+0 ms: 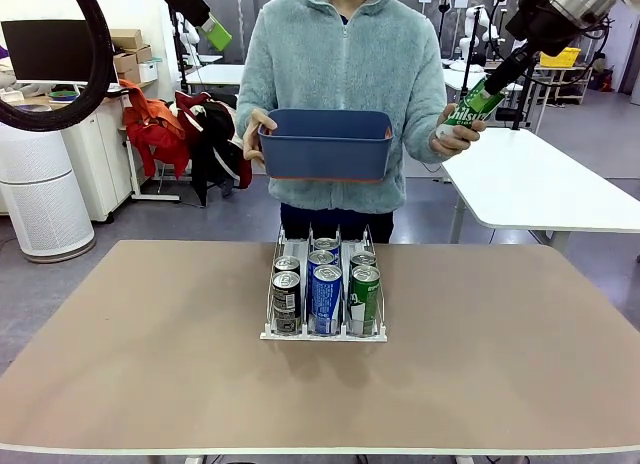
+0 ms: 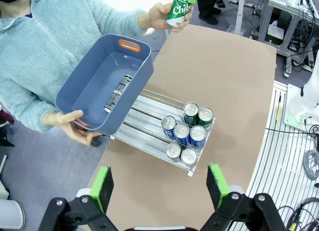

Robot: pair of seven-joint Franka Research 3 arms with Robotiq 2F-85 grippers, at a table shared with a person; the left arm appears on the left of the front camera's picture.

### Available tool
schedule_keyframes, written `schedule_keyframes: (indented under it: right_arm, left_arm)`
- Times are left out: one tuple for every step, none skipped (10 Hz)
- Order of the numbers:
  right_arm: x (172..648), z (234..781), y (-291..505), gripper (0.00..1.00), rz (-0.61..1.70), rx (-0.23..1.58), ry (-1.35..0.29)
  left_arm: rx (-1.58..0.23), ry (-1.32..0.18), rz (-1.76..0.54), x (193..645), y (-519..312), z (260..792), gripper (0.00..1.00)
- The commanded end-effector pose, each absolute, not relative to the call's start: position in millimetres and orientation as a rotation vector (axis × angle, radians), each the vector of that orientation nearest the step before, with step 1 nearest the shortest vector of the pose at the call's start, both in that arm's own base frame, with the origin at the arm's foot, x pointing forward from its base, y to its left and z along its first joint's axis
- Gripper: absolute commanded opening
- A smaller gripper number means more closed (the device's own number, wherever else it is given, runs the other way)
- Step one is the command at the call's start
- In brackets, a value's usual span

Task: Fill the beverage cans into the dispenser.
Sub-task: Pick up the Sprite handed by the human.

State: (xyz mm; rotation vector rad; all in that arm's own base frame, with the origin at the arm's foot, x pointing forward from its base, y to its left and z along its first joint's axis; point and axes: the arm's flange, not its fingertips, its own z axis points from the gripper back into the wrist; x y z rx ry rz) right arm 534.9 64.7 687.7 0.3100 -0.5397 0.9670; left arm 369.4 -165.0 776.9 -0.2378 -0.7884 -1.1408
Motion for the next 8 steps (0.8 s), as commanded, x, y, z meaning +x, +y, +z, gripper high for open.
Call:
schedule_keyframes:
  right_arm:
    - [532.3, 691.3, 63.2, 0.0, 0.962, 0.378, -0.534]
    - [532.1, 691.2, 63.0, 0.0, 0.96, 0.38, -0.529]
    - [532.4, 692.0, 62.2, 0.0, 0.966, 0.38, -0.522]
    - [532.1, 692.4, 62.3, 0.0, 0.972, 0.384, -0.521]
    - [532.1, 691.5, 63.4, 0.0, 0.977, 0.386, -0.524]
    - [534.2, 693.4, 63.6, 0.0, 0.943, 0.388, -0.562]
    - [532.7, 688.7, 63.3, 0.54, 0.965, 0.344, -0.529]
    - [532.7, 688.7, 63.3, 0.54, 0.965, 0.344, -0.529]
  left_arm:
    - [-0.258, -0.802, -1.147, 370.3, -163.3, 774.6, 1.0]
    - [-0.258, -0.802, -1.147, 370.3, -163.3, 774.6, 1.0]
    - [-0.258, -0.802, -1.147, 370.3, -163.3, 774.6, 1.0]
    - [-0.258, -0.802, -1.147, 370.3, -163.3, 774.6, 1.0]
    - [-0.258, -0.802, -1.147, 370.3, -163.3, 774.6, 1.0]
    - [-0.258, -0.802, -1.147, 370.3, -163.3, 774.6, 1.0]
    - [-0.258, -0.802, -1.147, 370.3, -163.3, 774.6, 1.0]
    - [-0.258, -0.802, -1.147, 370.3, -163.3, 774.6, 1.0]
